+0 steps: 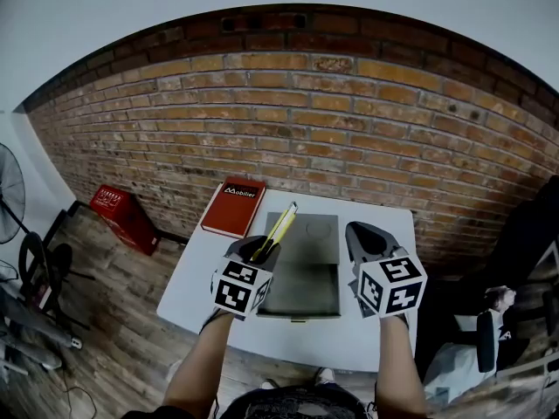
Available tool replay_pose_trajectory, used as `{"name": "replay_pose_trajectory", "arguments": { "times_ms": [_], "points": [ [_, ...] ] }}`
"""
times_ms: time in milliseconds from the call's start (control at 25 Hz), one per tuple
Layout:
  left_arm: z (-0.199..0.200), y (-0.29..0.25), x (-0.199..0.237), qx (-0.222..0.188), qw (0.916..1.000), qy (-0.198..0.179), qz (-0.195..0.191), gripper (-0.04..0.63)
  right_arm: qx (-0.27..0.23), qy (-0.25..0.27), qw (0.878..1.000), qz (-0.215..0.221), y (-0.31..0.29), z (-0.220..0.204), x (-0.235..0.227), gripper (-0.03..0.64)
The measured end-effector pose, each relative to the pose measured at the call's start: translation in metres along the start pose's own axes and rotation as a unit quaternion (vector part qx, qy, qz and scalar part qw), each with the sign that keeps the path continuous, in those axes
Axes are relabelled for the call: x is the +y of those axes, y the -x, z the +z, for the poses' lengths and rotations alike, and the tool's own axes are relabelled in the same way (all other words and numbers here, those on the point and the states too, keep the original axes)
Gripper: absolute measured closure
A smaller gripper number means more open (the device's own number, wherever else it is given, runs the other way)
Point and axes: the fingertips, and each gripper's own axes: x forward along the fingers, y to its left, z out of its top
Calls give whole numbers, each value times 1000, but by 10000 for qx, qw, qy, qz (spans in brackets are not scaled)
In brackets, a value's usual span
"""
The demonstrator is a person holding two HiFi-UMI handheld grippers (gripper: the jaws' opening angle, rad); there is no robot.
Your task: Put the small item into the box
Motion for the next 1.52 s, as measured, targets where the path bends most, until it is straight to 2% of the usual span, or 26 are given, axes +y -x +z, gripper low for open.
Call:
{"name": "replay_pose_trajectory", "arguments": {
  "times_ms": [360,680,1080,1320,1520],
  "points": [
    [-35,-14,-17,640,9932,-717,-661,463,96,8,10000,-19,2,-10,7,597],
    [-66,-28,-39,1126,9822,-996,-1128,463,142,-40,9998,-119,10,-16,0,597],
    [-93,-48,-57,1665,9583,-1576,-1707,463,224,6,9997,-115,13,-21,0,597],
    [-114,-56,-62,2040,9403,-1896,-1957,463,229,21,9995,-208,17,-20,-7,597],
    [-127,-66,-74,2148,9278,-2111,-2201,463,252,8,9993,-273,20,-23,-11,597]
  ]
}}
